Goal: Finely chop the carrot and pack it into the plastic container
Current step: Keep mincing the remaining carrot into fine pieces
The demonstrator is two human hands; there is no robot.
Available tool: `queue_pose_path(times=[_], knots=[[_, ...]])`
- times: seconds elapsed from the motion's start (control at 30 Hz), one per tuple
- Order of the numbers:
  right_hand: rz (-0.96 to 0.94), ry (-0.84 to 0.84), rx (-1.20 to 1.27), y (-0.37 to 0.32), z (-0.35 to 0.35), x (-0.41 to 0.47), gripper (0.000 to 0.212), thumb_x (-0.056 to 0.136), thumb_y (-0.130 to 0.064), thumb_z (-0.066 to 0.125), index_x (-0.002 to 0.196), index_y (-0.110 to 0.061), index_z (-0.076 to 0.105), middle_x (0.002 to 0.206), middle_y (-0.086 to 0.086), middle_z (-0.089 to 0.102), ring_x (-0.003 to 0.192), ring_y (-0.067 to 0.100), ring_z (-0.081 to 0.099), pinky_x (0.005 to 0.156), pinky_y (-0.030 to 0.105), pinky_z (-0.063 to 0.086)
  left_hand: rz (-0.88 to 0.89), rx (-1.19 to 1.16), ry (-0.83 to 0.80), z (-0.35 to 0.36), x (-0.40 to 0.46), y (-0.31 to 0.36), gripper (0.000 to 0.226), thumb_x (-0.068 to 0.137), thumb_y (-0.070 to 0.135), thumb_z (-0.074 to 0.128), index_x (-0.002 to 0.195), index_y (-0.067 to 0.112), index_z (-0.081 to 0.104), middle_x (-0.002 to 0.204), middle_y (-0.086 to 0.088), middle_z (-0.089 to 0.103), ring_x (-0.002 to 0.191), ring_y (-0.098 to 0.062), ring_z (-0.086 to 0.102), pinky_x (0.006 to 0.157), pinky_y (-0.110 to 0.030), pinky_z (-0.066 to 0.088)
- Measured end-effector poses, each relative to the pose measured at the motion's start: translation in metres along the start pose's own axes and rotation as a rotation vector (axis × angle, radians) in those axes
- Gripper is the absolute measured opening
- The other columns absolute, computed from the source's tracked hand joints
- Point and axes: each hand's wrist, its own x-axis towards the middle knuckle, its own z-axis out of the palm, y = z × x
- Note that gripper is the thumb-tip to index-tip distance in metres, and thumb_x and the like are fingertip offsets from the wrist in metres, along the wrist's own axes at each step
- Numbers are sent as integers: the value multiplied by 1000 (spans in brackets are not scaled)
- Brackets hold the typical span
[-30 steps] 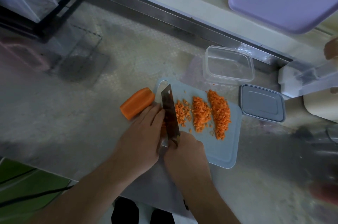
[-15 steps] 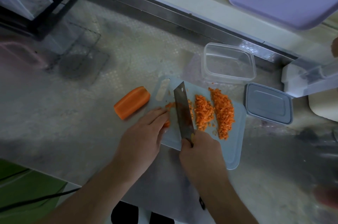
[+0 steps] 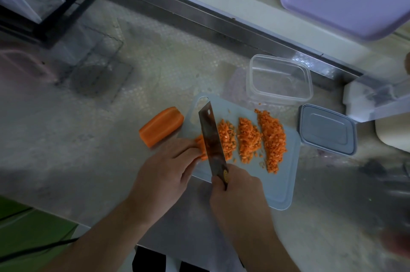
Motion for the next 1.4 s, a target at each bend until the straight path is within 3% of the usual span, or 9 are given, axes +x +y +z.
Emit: queue_pose_path(times=[0.2, 0.43, 0.67, 0.9, 1.07, 1.2, 1.3, 1.4], knots=[[19, -26, -61, -3, 4, 1, 20, 98, -34, 51, 82, -25, 49, 79, -3, 58, 72, 19, 59, 63, 37, 52, 33, -5, 7, 3, -1, -5, 16, 93, 6, 77, 107, 12, 78, 112, 3, 72, 104, -15, 68, 93, -25, 53], [105, -94, -69, -12, 8, 6, 7, 94, -24, 50, 87, -23, 53, 83, -2, 58, 77, 20, 59, 61, 32, 45, 52, -16, 4, 3, 1, -8, 14, 91, 4, 78, 103, 13, 78, 109, 3, 72, 103, -16, 68, 95, -27, 53], [23, 87, 35, -14, 7, 2, 26, 98, -28, 55, 73, -29, 47, 70, -6, 57, 69, 15, 55, 61, 35, 45, 46, -59, 43, 1, 3, -8, 9, 96, 13, 70, 99, 16, 78, 103, 6, 72, 97, -13, 66, 88, -24, 52], [44, 39, 1, -17, 9, -7, 22, 97, -28, 53, 76, -22, 53, 69, -4, 59, 63, 13, 56, 51, 27, 38, 18, -68, 42, 3, 2, -10, 11, 98, 16, 66, 95, 16, 77, 101, 5, 71, 93, -15, 67, 84, -22, 49], [99, -11, -62, -24, 10, -6, 21, 95, -26, 50, 74, -24, 45, 78, -4, 57, 73, 17, 56, 57, 30, 39, 7, -72, 29, 4, 2, -11, 8, 96, 12, 70, 96, 16, 77, 103, 5, 72, 95, -14, 66, 84, -21, 49], [142, -61, -98, -29, 14, 0, 6, 90, -22, 50, 85, -22, 52, 84, -1, 58, 81, 24, 60, 63, 33, 46, 8, -48, 10, 4, 1, -13, 8, 95, 10, 70, 93, 15, 75, 100, 4, 70, 92, -18, 67, 81, -28, 51], [111, -17, -67, -30, 18, -2, 8, 95, -26, 50, 94, -23, 56, 87, 1, 61, 86, 28, 62, 70, 38, 53, -12, -55, -6, 0, 3, -9, 13, 97, 17, 62, 94, 17, 74, 101, 5, 70, 94, -16, 66, 82, -24, 48], [87, 73, 41, -27, 18, -6, 12, 98, -30, 52, 92, -23, 60, 79, 0, 64, 80, 27, 63, 72, 44, 55, -61, -96, -12, -3, 7, -5, 5, 92, 14, 71, 93, 18, 73, 98, 8, 68, 93, -12, 63, 79, -19, 46]])
